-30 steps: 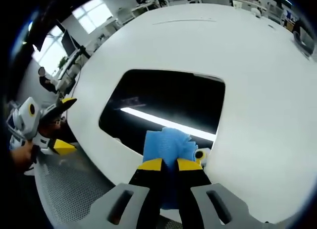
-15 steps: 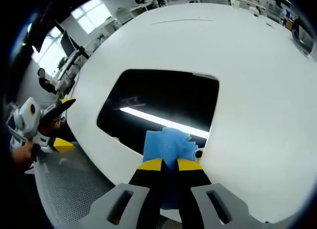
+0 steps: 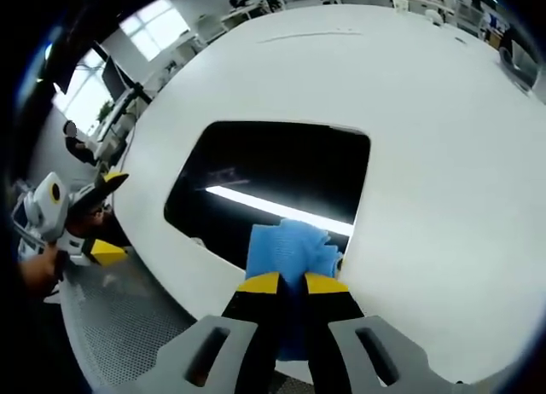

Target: Wipe the mirror surface with the cleaning cloth until all visible marks leave the cleaned area.

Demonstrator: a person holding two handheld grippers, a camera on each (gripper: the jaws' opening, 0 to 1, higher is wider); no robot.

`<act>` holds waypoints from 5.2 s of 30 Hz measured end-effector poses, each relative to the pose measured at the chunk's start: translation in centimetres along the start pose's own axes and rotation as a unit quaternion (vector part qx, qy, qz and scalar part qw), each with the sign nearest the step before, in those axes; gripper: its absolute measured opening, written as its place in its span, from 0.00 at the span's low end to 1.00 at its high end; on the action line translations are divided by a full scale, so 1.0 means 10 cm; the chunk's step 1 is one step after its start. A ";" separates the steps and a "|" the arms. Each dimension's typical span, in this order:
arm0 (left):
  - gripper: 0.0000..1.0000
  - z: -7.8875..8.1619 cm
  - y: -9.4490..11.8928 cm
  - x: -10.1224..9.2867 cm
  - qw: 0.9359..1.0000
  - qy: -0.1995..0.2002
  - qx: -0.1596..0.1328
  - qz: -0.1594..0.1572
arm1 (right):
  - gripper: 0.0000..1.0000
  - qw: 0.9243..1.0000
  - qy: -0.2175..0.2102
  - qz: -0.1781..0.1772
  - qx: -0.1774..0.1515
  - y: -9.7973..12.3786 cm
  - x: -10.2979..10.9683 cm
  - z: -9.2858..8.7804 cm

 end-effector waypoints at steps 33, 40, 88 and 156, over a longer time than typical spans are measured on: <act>0.99 -0.02 -0.01 -0.01 1.000 -0.001 0.004 0.000 | 0.04 1.000 0.007 -0.012 -0.001 -0.03 -0.21 0.47; 0.99 -0.03 -0.02 -0.02 1.000 -0.002 0.007 -0.004 | 0.03 1.000 0.009 -0.018 -0.002 -0.03 -0.26 0.59; 0.99 0.01 0.00 0.05 0.999 -0.022 0.003 0.026 | 0.03 1.000 0.005 -0.030 -0.002 -0.06 -0.53 1.23; 1.00 0.00 0.01 0.16 0.999 -0.006 -0.007 0.040 | 0.58 0.983 0.075 -0.055 -0.160 0.24 -1.02 0.73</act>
Point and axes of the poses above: the point that each gripper's makers call its tool centre point, and the gripper's own axes: y roughly backward along the fingers, x roughly to its left, z roughly out of its top, the point moved 2 cm from there along y, roughly backward along the fingers, and after that the axes turned 14 degrees about x, right-handed, at the moved point
